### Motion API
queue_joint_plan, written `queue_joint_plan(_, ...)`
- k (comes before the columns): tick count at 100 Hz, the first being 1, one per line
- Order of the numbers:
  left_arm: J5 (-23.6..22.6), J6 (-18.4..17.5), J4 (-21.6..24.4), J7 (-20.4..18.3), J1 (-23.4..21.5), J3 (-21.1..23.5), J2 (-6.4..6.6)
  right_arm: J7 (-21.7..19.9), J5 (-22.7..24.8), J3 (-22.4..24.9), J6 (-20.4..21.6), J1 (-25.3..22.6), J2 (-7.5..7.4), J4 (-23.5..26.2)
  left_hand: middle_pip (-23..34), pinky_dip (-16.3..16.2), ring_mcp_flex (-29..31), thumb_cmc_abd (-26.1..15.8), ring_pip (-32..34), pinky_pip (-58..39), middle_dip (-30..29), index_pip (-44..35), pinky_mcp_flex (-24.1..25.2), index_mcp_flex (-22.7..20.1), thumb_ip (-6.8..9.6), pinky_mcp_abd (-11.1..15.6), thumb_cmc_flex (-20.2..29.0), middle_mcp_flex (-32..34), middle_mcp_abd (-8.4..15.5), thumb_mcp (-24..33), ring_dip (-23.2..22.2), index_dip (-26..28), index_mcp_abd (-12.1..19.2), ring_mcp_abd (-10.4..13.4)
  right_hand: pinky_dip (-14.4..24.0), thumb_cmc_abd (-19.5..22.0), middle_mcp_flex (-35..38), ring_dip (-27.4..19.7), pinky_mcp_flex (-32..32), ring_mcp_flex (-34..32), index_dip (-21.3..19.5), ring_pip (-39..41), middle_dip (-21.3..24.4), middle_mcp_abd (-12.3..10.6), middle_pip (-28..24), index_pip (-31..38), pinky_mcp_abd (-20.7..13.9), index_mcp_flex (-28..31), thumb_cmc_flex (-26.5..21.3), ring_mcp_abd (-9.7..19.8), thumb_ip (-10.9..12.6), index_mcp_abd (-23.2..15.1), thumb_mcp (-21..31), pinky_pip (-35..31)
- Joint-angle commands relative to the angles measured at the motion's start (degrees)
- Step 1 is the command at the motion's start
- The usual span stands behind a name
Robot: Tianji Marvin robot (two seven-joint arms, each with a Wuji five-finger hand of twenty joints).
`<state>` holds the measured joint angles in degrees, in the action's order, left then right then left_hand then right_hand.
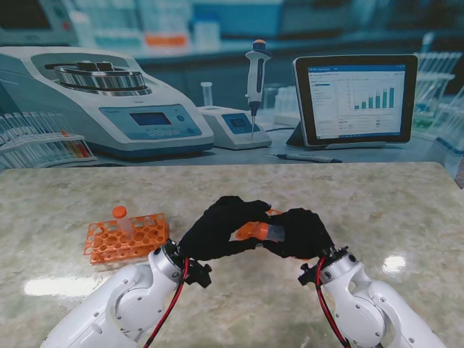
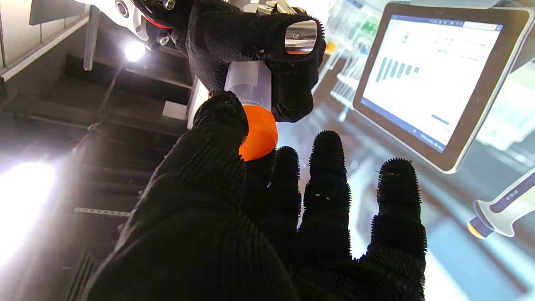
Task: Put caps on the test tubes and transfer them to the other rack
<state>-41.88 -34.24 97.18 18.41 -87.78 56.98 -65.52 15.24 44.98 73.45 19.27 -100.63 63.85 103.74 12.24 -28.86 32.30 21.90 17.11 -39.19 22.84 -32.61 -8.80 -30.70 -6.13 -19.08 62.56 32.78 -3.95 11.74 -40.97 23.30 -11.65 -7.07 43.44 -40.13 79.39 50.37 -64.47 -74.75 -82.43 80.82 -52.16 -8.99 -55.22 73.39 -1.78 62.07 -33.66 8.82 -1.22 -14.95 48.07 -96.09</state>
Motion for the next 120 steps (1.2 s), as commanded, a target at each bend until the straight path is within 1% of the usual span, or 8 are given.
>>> queue_joint_plan(1, -0.44, -0.51, 0.08, -0.35, -0.34, -0.54, -0.08, 0.05, 0.03, -0.30, 0.11, -0.12, 0.38, 0.83, 0.27, -0.39, 1.26, -2.72, -1.27, 0.33, -0.55, -7.99, 0.04, -9.16, 3.12, -0.59, 11.18, 1.33, 2.15, 10.29, -0.16, 1.97, 12.96, 1.01, 3.28, 2.52, 3.10, 4.33, -4.43, -1.27, -1.99, 11.79, -1.34, 1.74, -0.70, 3.02, -4.73, 2.96, -2.32, 7.93, 0.89, -1.89, 0.89, -17.93)
queue_joint_plan(25, -0.54, -0.72, -0.22, 0.09, -0.59, -0.70, -0.15, 0.23, 0.00, -0.25, 0.04, -0.07, 0.43, 0.92, 0.16, 0.21, 1.15, -1.10, -0.65, -0.02, -0.59, -7.52, -0.06, -8.21, 4.59, -0.31, 8.53, 1.58, 2.34, 13.23, 4.16, 4.53, 16.07, 1.39, 3.28, 2.51, 3.10, 4.33, -4.43, -1.27, -1.99, 11.80, -1.34, 1.74, -0.73, 3.01, -4.74, 2.96, -2.27, 7.90, 0.88, -1.89, 0.90, -17.93)
queue_joint_plan(33, -0.91, -0.70, -0.39, 0.48, -0.60, -0.85, -0.16, 0.30, 0.03, -0.22, 0.04, -0.07, 0.44, 0.96, 0.22, 0.34, 1.35, 0.04, -0.40, -0.25, -0.58, -7.55, -0.28, -8.28, 4.61, -0.18, 7.37, 1.77, 2.61, 15.05, 6.02, 5.05, 16.95, 1.61, 3.28, 2.53, 3.10, 4.33, -4.43, -1.27, -2.00, 11.81, -1.33, 1.74, -0.74, 3.01, -4.74, 2.96, -2.29, 7.88, 0.87, -1.89, 0.88, -17.93)
queue_joint_plan(63, -0.58, -0.74, -0.43, 0.47, -1.06, -0.81, -0.18, 0.32, -0.04, -0.14, -0.16, 0.05, 0.47, 1.08, -0.06, 0.65, 0.47, 0.49, -0.47, -0.01, -0.77, -5.41, 0.31, -7.53, 4.36, -0.16, 6.07, 1.47, 2.72, 15.04, 6.74, 4.38, 19.33, 1.62, 3.27, 2.56, 3.11, 4.34, -4.43, -1.27, -2.02, 11.83, -1.31, 1.72, -0.74, 2.99, -4.80, 2.93, -2.28, 7.90, 0.86, -1.99, 0.88, -17.94)
queue_joint_plan(72, -0.12, -0.97, -0.44, 0.13, -1.27, -0.66, -0.18, 0.26, -0.06, -0.10, -0.21, 0.06, 0.46, 1.13, -0.57, 0.45, 0.06, 0.23, -0.73, -0.42, -1.14, -3.09, 0.29, -7.46, 4.60, -0.19, 4.75, 1.35, 2.73, 10.00, 7.18, 3.53, 21.90, 1.51, 3.27, 2.56, 3.10, 4.34, -4.43, -1.27, -2.02, 11.83, -1.31, 1.72, -0.74, 2.98, -4.79, 2.93, -2.30, 7.90, 0.84, -1.99, 0.86, -17.94)
queue_joint_plan(83, 0.31, -1.33, -0.48, -0.26, -1.45, -0.53, -0.17, 0.18, -0.11, -0.07, -0.24, 0.09, 0.46, 1.18, -0.84, 0.50, -0.36, 0.66, -0.96, -0.16, -1.26, -2.55, 0.53, -7.24, 4.07, -0.22, 3.61, 1.14, 2.54, 7.70, 7.28, 3.28, 23.39, 1.29, 3.27, 2.61, 3.11, 4.34, -4.43, -1.27, -2.03, 11.83, -1.29, 1.79, -0.71, 2.98, -4.78, 2.93, -2.26, 7.90, 0.84, -1.99, 0.85, -17.94)
queue_joint_plan(117, 1.18, -2.39, -0.55, -0.92, -2.00, -0.12, -0.15, 0.09, -0.27, 0.02, -0.37, 0.15, 0.47, 1.24, -2.00, 0.51, -1.75, 1.24, -2.36, 1.24, -1.94, 0.68, 1.59, -7.89, 3.83, -0.57, 0.47, 0.71, 1.98, 0.64, 8.12, 0.47, 24.97, 0.13, 3.26, 2.58, 3.10, 4.35, -4.44, -1.27, -2.03, 11.85, -1.30, 1.73, -0.73, 2.98, -4.80, 2.93, -2.23, 7.89, 0.79, -1.99, 0.76, -17.94)
queue_joint_plan(120, 1.26, -2.48, -0.51, -1.01, -2.11, -0.03, -0.13, 0.07, -0.28, 0.02, -0.39, 0.15, 0.47, 1.24, -2.19, 0.20, -1.72, 0.69, -2.64, 1.59, -2.15, 0.70, 1.71, -7.97, 4.55, -0.56, 1.13, 0.81, 1.98, -2.23, 8.51, -0.15, 24.98, 0.07, 3.26, 2.57, 3.11, 4.35, -4.44, -1.27, -2.04, 11.85, -1.30, 1.71, -0.73, 2.98, -4.80, 2.93, -2.24, 7.91, 0.79, -1.99, 0.76, -17.95)
